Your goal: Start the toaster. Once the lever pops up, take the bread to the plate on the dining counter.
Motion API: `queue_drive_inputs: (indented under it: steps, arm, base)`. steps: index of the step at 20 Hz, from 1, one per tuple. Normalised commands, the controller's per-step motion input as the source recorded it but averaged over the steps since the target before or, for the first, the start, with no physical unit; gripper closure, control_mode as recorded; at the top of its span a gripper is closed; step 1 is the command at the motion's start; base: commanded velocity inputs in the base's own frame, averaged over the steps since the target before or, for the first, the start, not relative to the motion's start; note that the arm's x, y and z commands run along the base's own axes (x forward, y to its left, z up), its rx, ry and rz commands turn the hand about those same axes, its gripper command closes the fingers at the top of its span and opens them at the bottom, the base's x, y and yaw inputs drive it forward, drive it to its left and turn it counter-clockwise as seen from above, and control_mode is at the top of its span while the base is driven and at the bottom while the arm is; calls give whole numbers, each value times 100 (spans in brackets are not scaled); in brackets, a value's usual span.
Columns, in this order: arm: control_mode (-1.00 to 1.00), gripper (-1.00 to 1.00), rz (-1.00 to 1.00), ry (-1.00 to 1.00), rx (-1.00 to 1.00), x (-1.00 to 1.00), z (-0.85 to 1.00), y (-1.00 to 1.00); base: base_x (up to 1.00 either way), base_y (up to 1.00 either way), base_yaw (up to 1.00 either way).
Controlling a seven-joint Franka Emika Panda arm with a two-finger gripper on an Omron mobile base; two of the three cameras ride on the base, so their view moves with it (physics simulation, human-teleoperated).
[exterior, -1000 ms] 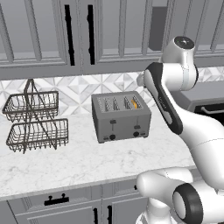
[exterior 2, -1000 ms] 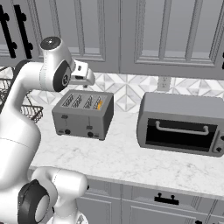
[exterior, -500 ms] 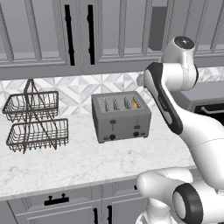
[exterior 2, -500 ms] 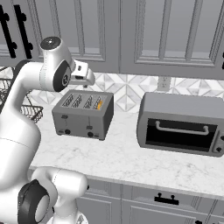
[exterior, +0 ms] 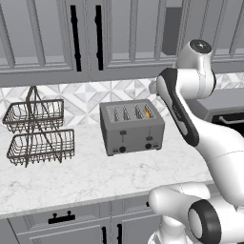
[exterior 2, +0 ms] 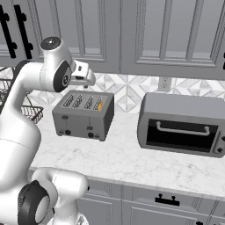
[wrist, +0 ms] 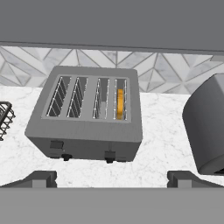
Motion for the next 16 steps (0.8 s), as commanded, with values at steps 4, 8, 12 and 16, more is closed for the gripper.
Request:
queue_drive_inputs:
  steps: [4,8,12,16]
  arm:
    - [-100,-100,0,0,0,0,0,0]
    - [-100,-100,0,0,0,0,0,0]
    - [-100,-100,0,0,0,0,0,0]
    - [-100,-100,0,0,0,0,0,0]
  base:
    - [0,0,0]
    - [0,0,0]
    - [0,0,0]
    - [0,0,0]
